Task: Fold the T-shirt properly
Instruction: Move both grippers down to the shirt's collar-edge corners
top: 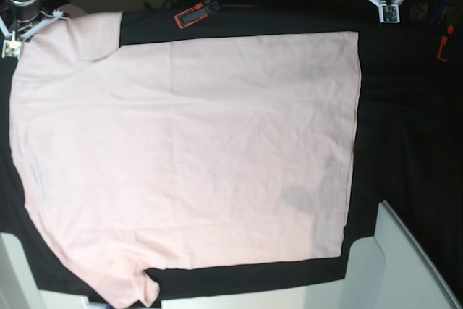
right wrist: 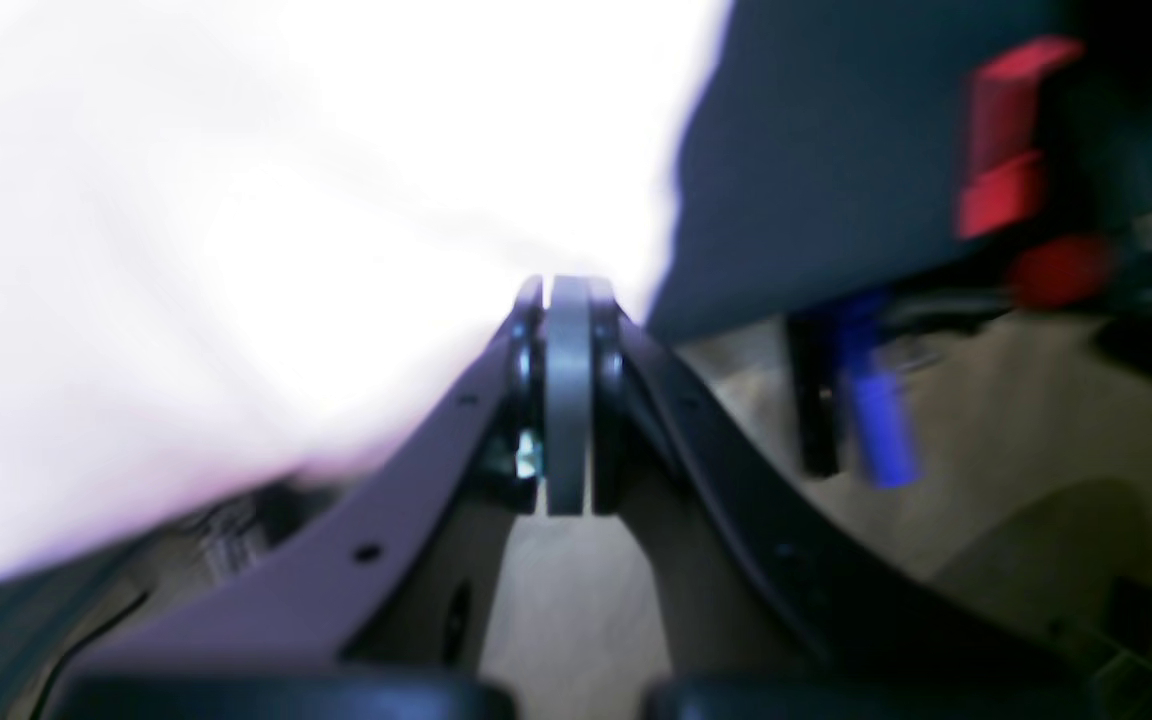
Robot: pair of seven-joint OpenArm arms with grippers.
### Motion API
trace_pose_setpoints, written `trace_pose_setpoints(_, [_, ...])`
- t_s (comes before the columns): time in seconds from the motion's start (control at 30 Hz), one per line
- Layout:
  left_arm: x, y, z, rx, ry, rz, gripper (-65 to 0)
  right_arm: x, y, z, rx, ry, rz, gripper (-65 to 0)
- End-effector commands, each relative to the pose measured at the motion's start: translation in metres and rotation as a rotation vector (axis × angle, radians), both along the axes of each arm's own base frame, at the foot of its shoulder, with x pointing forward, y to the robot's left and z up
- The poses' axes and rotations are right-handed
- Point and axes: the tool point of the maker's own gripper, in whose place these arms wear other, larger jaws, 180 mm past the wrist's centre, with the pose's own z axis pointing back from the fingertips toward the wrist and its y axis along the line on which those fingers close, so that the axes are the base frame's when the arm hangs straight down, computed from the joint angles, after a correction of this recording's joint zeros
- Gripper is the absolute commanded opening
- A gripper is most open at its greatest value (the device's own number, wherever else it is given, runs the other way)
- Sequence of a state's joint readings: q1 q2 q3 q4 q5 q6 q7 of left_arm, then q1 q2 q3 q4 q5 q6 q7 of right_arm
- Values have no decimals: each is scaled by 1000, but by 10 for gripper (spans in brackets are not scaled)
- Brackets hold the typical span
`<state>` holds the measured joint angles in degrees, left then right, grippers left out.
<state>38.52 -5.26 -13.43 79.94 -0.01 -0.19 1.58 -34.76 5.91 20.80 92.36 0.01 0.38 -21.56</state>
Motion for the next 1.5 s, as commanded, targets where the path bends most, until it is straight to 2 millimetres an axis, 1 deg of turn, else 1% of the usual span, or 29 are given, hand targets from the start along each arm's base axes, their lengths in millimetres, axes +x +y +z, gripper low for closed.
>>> trace_pose_setpoints(0.0, [2,4,8,20,-23,-8,-650,7,-2,9,-16,-31,9,-647])
trace_pose_setpoints(0.07, [6,5,10,23,-34,-7,-650,18,-2,13,-17,-57,10,-647])
trace_pose_setpoints(0.1, [14,5,12,23,-51,-7,-650,22,-4,14,-19,-65,5,-647])
trace_pose_setpoints(0.13, [18,5,11,21,-57,-5,-650,24,-12,18,-30,-81,-15,-646])
trace_pose_setpoints(0.17, [19,5,11,20,-59,-3,-632,26,-18,22,-37,-96,-38,-640])
trace_pose_setpoints(0.2, [21,4,11,19,-62,-2,-593,30,-25,26,-47,-113,-57,-618])
trace_pose_setpoints(0.23, [22,4,12,19,-66,-2,-539,32,-30,29,-53,-124,-73,-586])
trace_pose_setpoints(0.27, [23,4,13,20,-71,-2,-489,34,-34,33,-56,-134,-87,-543])
trace_pose_setpoints(0.33, [27,3,17,22,-84,-6,-433,37,-35,34,-20,-142,-118,-479])
trace_pose_setpoints(0.37, [28,3,17,22,-87,-6,-428,39,-33,37,15,-149,-120,-463])
trace_pose_setpoints(0.43, [37,4,21,26,-106,-9,-428,47,-22,43,118,-182,-93,-458])
trace_pose_setpoints(0.47, [39,4,21,26,-111,-9,-428,47,-23,47,158,-194,-94,-456])
trace_pose_setpoints(0.53, [41,5,22,28,-115,-11,-428,50,-20,50,250,-195,-87,-424])
trace_pose_setpoints(0.63, [42,5,23,27,-118,-13,-428,44,-27,53,297,-160,-85,-379])
trace_pose_setpoints(0.7, [42,4,23,26,-118,-14,-427,40,-26,51,312,-123,-67,-344])
trace_pose_setpoints(0.77, [42,2,22,22,-118,-14,-425,39,-21,48,324,-96,-35,-324])
trace_pose_setpoints(1.0, [44,2,22,20,-118,-22,-425,42,-8,47,346,-82,69,-321])
trace_pose_setpoints(1.07, [47,-3,21,-18,-125,-33,-425,44,-10,48,345,-94,60,-319])
trace_pose_setpoints(1.13, [50,-10,20,-118,-156,-11,-425,42,-20,42,362,-102,13,-319])
trace_pose_setpoints(1.2, [52,0,26,-180,-201,45,-425,38,-27,31,393,-96,-12,-319])
trace_pose_setpoints(1.27, [49,12,29,-214,-222,91,-425,36,-25,26,446,-113,13,-319])
trace_pose_setpoints(1.3, [50,17,31,-212,-224,90,-425,32,-26,23,475,-123,-12,-319])
trace_pose_setpoints(1.37, [51,21,33,-204,-226,85,-425,27,-35,22,507,-105,-38,-318])
trace_pose_setpoints(1.4, [51,22,34,-202,-227,87,-425,28,-36,21,531,-103,-44,-318])
trace_pose_setpoints(1.43, [51,24,35,-198,-227,83,-425,29,-35,21,547,-102,-47,-309])
trace_pose_setpoints(1.47, [53,25,36,-194,-225,75,-425,29,-36,23,556,-102,-45,-273])
